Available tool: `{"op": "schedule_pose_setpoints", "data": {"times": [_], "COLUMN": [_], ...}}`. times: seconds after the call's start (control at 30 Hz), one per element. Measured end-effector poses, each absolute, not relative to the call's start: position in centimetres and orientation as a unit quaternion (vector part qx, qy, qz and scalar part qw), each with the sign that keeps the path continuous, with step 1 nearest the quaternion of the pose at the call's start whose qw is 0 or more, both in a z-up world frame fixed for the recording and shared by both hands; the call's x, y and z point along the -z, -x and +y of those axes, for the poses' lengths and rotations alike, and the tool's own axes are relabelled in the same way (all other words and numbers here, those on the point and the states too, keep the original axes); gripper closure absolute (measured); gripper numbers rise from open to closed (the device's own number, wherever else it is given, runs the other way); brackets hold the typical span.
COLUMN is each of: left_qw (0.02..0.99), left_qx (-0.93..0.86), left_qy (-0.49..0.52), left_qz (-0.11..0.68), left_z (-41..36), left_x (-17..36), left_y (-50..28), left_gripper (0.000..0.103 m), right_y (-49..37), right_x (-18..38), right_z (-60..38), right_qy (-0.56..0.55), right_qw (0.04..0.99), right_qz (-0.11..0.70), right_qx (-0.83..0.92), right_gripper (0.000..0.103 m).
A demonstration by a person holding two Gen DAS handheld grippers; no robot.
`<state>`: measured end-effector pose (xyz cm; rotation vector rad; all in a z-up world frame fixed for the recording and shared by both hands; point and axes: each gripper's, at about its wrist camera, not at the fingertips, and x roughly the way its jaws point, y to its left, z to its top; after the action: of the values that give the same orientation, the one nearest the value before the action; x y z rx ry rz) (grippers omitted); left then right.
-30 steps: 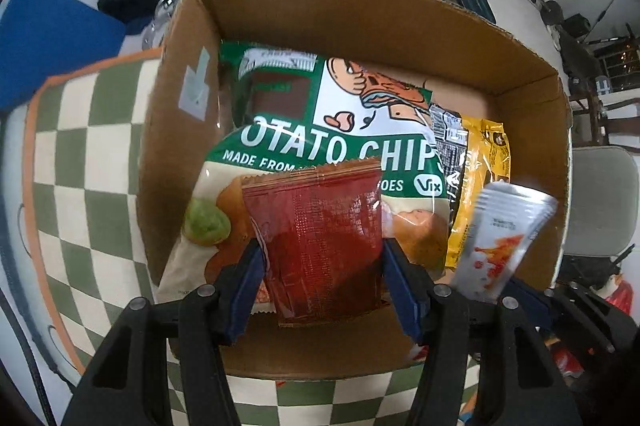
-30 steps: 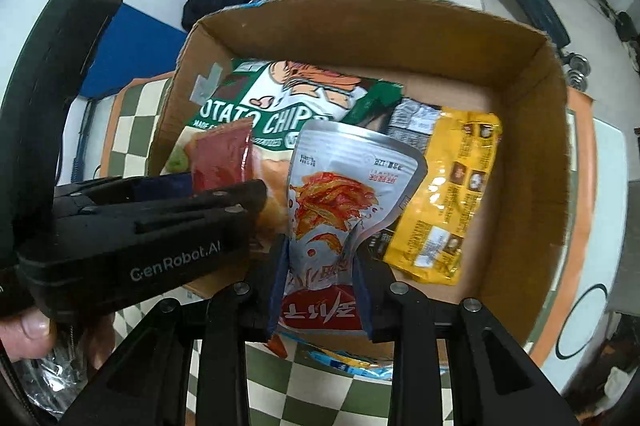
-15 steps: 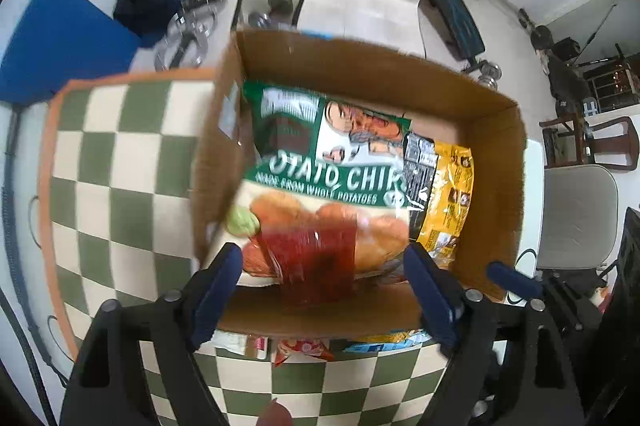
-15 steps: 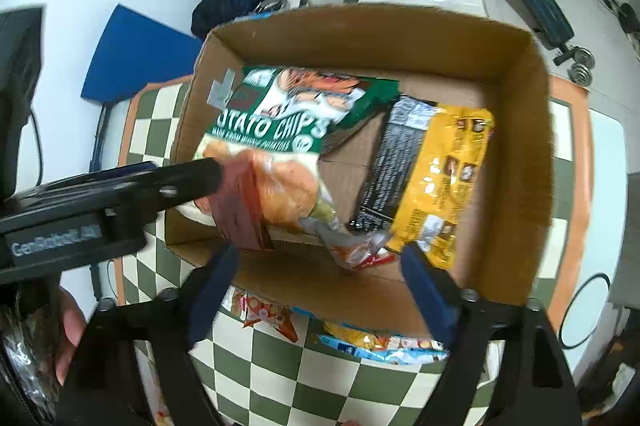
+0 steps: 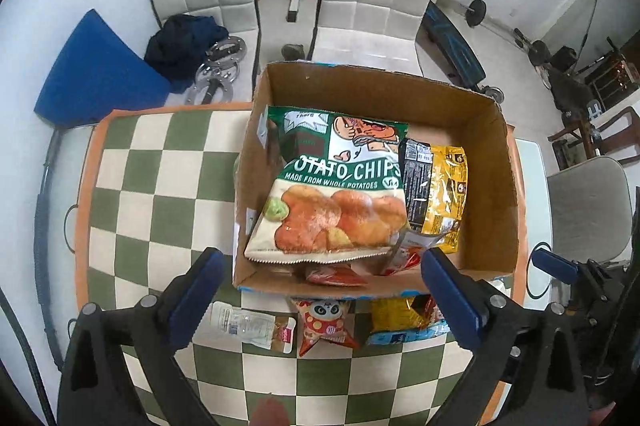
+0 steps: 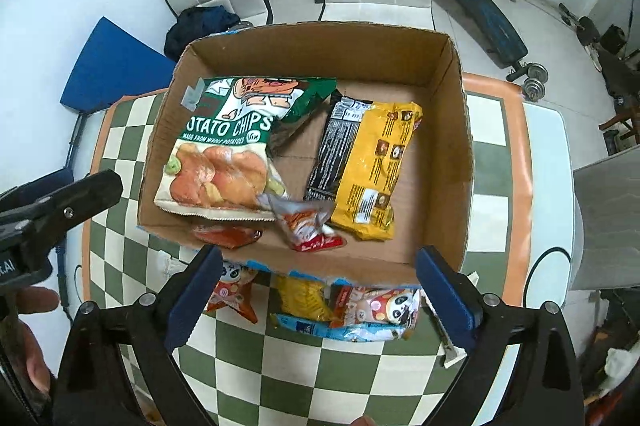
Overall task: Organize snacks
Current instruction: 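Withdraw both tools from the box toward the remaining snacks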
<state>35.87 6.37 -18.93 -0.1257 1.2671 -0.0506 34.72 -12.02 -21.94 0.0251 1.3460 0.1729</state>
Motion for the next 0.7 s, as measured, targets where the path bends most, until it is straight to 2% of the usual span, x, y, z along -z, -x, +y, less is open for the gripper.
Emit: {"op": "schedule_pose_setpoints", "data": {"times": [0.2,0.4,0.6,0.7], "left_qw": [0.811,0.784,0.707,0.658], "left_qx": [0.002,-0.035,-0.075,-0.115], "left_qy": [0.074,0.099,0.225,0.314], "left_qz": [0.58,0.612,0.666,0.675], "left_z": [6.9,8.8,13.7,16.4], "left_x": [19.7,25.0,33.2,37.0], "left_y": [-32.4,-28.1,-25.9,-25.5], "left_gripper": [0.002,0.002,0.003,0.01], "right_y": [-31.8,-28.2,-26.4,-26.3], "right_x": [22.4,27.1,31.9,32.9], "right_z": [-12.4,-13.6,-12.6,-12.0], "right_qy": [-0.031,-0.089,-0.113,-0.119], "right_qw": [0.779,0.751,0.721,0.719], "right_qz": [0.62,0.65,0.681,0.682], "right_qx": [-0.085,-0.072,-0.068,-0.063], "right_gripper": [0.004,0.004,0.004,0.004]}}
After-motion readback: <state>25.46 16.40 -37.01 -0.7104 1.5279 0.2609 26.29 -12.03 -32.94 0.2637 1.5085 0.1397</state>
